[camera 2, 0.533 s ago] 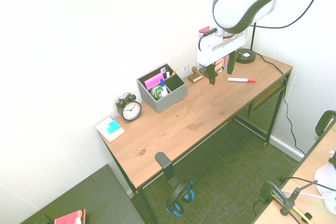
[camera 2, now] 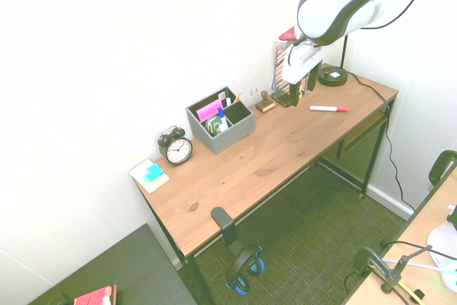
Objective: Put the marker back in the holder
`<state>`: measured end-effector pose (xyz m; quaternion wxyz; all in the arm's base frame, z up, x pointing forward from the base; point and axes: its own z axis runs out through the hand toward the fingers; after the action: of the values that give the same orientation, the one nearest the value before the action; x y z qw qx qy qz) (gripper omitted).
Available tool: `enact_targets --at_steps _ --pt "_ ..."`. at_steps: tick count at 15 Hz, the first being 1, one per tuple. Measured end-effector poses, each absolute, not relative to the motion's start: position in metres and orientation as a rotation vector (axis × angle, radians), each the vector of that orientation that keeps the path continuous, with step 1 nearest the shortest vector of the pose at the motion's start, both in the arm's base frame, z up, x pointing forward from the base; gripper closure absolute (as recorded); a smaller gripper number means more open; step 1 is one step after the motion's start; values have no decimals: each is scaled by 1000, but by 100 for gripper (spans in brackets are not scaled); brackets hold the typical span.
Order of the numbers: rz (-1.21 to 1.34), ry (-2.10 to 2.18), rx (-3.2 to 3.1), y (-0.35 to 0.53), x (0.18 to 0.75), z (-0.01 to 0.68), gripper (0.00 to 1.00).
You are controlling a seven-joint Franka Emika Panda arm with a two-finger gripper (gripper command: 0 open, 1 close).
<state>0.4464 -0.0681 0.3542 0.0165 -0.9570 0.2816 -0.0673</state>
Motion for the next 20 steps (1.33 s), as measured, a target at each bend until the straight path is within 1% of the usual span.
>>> enact_targets --at_steps 4,8,10,13,17,18,20 --pt "-216 817 -3026 -150 461 331 0" --pt "-197 756 -3074 -212 478 287 0" --pt "-192 675 -3106 -229 486 266 0" --pt "-191 541 -3160 -244 482 231 0" --pt "-193 491 -3158 -247 483 204 0" --pt "-196 484 -3157 -248 485 200 100" --pt "-200 483 -3159 -254 491 190 100"
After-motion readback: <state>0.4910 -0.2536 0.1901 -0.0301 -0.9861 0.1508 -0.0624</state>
